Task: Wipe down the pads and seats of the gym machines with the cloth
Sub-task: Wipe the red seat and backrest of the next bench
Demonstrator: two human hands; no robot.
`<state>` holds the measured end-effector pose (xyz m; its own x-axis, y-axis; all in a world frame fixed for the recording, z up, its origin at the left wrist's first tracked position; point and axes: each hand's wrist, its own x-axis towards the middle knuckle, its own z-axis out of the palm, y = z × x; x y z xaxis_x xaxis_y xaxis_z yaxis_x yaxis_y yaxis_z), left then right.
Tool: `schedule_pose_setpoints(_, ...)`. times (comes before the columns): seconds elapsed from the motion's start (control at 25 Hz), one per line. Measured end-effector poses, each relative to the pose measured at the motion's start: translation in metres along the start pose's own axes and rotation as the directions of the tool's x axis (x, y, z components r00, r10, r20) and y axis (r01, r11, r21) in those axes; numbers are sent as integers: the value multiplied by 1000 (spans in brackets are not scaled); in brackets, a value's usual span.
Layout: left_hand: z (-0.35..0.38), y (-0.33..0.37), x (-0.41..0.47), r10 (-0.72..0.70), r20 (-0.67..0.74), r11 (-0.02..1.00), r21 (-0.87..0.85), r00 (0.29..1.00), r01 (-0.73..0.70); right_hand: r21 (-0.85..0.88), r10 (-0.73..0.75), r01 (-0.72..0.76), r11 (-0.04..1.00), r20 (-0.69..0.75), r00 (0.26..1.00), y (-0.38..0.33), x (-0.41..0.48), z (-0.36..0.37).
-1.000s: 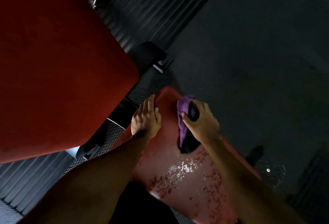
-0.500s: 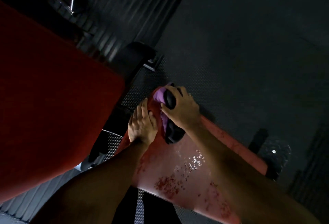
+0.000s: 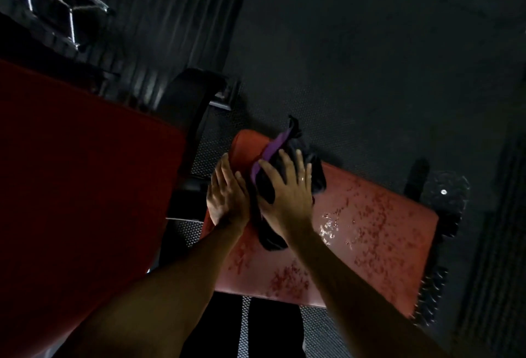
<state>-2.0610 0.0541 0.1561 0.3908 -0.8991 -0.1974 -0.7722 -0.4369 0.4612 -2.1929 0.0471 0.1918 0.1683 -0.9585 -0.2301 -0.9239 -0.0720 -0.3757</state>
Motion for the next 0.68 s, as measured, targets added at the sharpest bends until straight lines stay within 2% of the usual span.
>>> schedule_pose_setpoints(0.12, -2, -2, -3, 76, -24, 997, 11, 997, -76, -85, -197, 202, 976, 63, 978, 38, -61, -2)
schedule_pose_setpoints(0.2, -4, -4, -8, 198, -6, 978, 64, 980, -197, -112, -120, 123, 986, 28, 992, 73, -79, -13)
schedule_pose_setpoints(0.28, -5, -7, -10, 328, 2, 939, 104, 945, -327, -97, 62, -67, 993, -54, 997, 91, -68, -27)
schedule_pose_setpoints(0.36, -5, -9, -11, 417, 16, 903, 110, 909, -416, -66, 199, -207, 976, -109, 974, 86, -32, -34)
schedule_pose_setpoints(0.44, -4, -8, -9, 469, 22, 877, 106, 883, -468, 9, 285, -286, 958, -102, 953, 61, 5, -30)
schedule_pose_setpoints(0.48, -5, -6, -6, 497, 32, 862, 102, 867, -497, 32, 301, -299, 954, -100, 949, 48, 12, -25)
schedule_pose_setpoints(0.56, -7, 4, 2, 568, 68, 816, 85, 820, -572, 6, 241, -242, 970, -103, 965, 33, -4, -13)
schedule_pose_setpoints(0.68, -2, 36, 12, 653, 206, 728, 91, 728, -679, -34, 126, -128, 991, -54, 990, 49, -76, -5)
